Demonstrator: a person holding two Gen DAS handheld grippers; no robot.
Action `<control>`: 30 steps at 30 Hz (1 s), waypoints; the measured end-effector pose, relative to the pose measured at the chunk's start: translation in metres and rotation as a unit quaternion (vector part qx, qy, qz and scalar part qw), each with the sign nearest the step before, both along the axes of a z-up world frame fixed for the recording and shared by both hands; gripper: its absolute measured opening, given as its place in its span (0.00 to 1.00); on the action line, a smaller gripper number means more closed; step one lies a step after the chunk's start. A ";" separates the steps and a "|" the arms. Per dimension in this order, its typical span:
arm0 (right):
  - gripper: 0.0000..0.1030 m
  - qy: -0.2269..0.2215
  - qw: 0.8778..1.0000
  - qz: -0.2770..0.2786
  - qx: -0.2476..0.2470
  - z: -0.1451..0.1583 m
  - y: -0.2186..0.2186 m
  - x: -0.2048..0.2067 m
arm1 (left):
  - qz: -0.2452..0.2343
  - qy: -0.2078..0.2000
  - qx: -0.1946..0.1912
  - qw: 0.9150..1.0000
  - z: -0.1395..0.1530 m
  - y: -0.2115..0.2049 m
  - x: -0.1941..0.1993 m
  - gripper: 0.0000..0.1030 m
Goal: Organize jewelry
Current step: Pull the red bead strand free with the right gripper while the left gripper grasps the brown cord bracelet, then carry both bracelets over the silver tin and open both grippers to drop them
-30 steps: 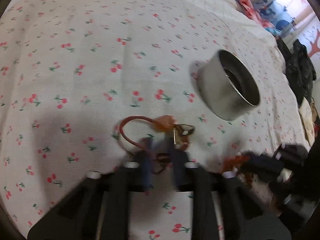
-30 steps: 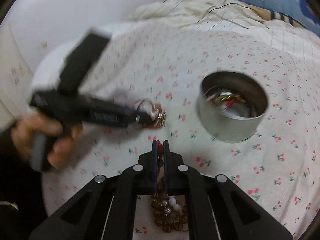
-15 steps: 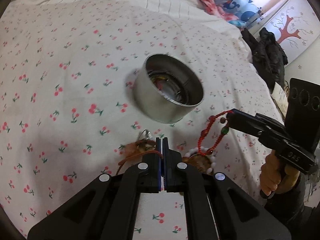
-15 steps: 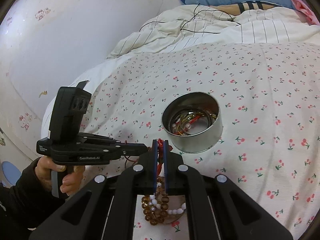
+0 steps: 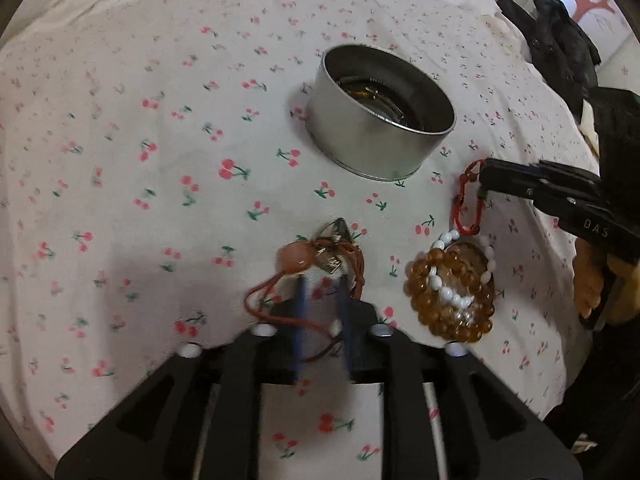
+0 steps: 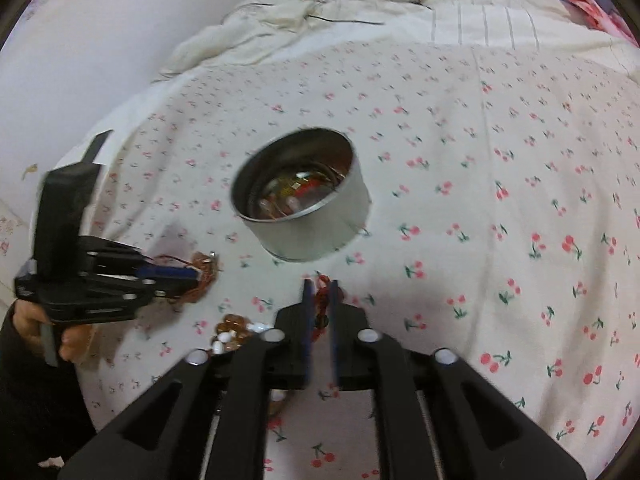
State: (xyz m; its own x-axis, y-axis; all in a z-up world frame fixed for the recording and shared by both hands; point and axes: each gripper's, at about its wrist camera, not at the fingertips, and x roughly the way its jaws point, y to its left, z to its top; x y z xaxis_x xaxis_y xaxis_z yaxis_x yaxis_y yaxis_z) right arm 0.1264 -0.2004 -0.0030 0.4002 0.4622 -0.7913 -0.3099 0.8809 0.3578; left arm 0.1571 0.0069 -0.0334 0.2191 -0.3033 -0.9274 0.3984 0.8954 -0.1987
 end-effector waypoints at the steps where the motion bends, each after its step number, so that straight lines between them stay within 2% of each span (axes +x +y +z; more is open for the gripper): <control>1: 0.61 -0.004 1.000 -0.003 0.000 0.001 -0.001 -0.001 | -0.010 -0.004 0.004 1.000 0.003 0.001 -0.003 0.43; 2: 0.63 -0.006 1.000 -0.004 -0.001 0.002 -0.001 -0.002 | -0.022 -0.009 0.012 1.000 0.006 0.001 -0.006 0.54; 7: 0.66 0.004 1.000 0.004 -0.015 -0.003 0.003 -0.003 | -0.066 -0.034 0.044 0.996 0.017 0.009 -0.022 0.55; 11: 0.69 0.005 0.999 0.013 -0.038 -0.010 0.015 -0.002 | -0.051 -0.071 0.032 0.996 0.024 0.005 -0.020 0.59; 13: 0.69 0.003 0.999 0.010 -0.048 -0.014 0.019 -0.002 | -0.055 -0.080 0.044 0.994 0.019 -0.006 -0.016 0.62; 17: 0.68 -0.010 0.998 0.006 -0.062 -0.019 0.025 -0.003 | -0.062 -0.057 0.081 0.993 -0.009 -0.027 -0.008 0.63; 18: 0.64 -0.015 0.998 0.009 -0.066 -0.019 0.027 -0.003 | -0.060 -0.059 0.086 0.993 -0.014 -0.028 -0.008 0.63; 19: 0.48 -0.018 0.997 0.015 -0.071 -0.019 0.030 -0.003 | -0.057 -0.057 0.084 0.993 -0.014 -0.027 -0.008 0.63; 20: 0.35 -0.019 0.997 0.018 -0.073 -0.019 0.031 -0.003 | -0.045 -0.046 0.073 0.995 -0.012 -0.023 -0.005 0.58; 21: 0.28 -0.019 0.997 0.022 -0.073 -0.019 0.032 -0.003 | -0.035 -0.040 0.063 0.997 -0.011 -0.019 -0.004 0.51; 22: 0.16 -0.021 0.997 0.025 -0.074 -0.017 0.032 -0.004 | -0.030 -0.035 0.056 0.997 -0.009 -0.015 -0.003 0.32; 23: 0.16 -0.023 0.997 0.026 -0.073 -0.016 0.032 -0.004 | -0.027 -0.029 0.045 0.998 -0.006 -0.012 -0.001 0.15; 25: 0.16 -0.028 0.997 0.026 -0.064 -0.012 0.030 -0.005 | -0.023 -0.036 0.036 0.998 0.001 -0.009 -0.001 0.07; 27: 0.16 -0.032 0.998 0.021 -0.045 -0.004 0.025 -0.006 | -0.028 -0.055 0.032 0.998 0.012 -0.010 -0.004 0.07; 28: 0.16 -0.033 0.999 0.018 -0.030 0.000 0.021 -0.006 | -0.029 -0.061 0.025 0.997 0.017 -0.011 -0.004 0.02; 30: 0.15 -0.034 0.999 0.013 -0.012 0.005 0.014 -0.006 | -0.032 -0.075 0.011 0.997 0.028 -0.010 -0.006 0.02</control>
